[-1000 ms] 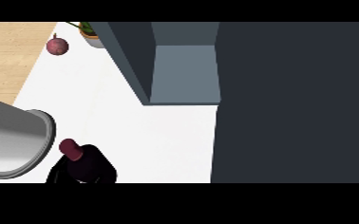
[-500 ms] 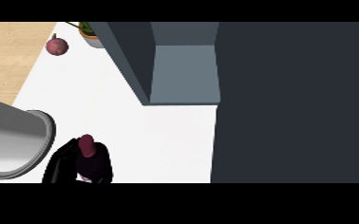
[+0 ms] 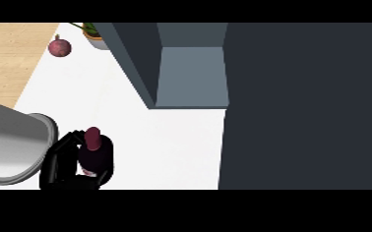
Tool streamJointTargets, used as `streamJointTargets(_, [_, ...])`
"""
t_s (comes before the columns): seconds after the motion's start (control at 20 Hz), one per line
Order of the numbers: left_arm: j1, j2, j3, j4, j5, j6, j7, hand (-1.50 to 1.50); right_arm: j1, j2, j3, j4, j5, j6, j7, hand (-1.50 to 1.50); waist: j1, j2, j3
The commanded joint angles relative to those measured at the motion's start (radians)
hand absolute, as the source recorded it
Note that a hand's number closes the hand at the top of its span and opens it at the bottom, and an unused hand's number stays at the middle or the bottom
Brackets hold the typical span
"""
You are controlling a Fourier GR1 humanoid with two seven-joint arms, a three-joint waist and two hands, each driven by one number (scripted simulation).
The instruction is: Pick up the wine, place it into the cabinet and close the cabinet
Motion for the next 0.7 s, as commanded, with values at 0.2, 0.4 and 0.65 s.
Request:
streamJointTargets(0.2, [0.012,-0.028,-0.026,-0.152,0.065,-0.035,0.068,1.5,-0.069,0.017,0.017,-0.117,-0.046,-0.068,0.121,-1.5,0.004,0.001,-0.001])
streamJointTargets(0.4, [0.066,-0.094,-0.128,-0.386,0.06,0.023,0.247,1.5,0.022,0.017,-0.006,-0.118,-0.061,-0.016,0.051,-1.5,0.002,-0.001,0.001])
streamJointTargets(0.65, [0.039,-0.1,-0.206,-0.577,0.017,0.1,0.45,1.5,-0.044,0.011,-0.029,-0.104,-0.068,-0.033,0.082,-1.5,0.002,-0.002,0.001])
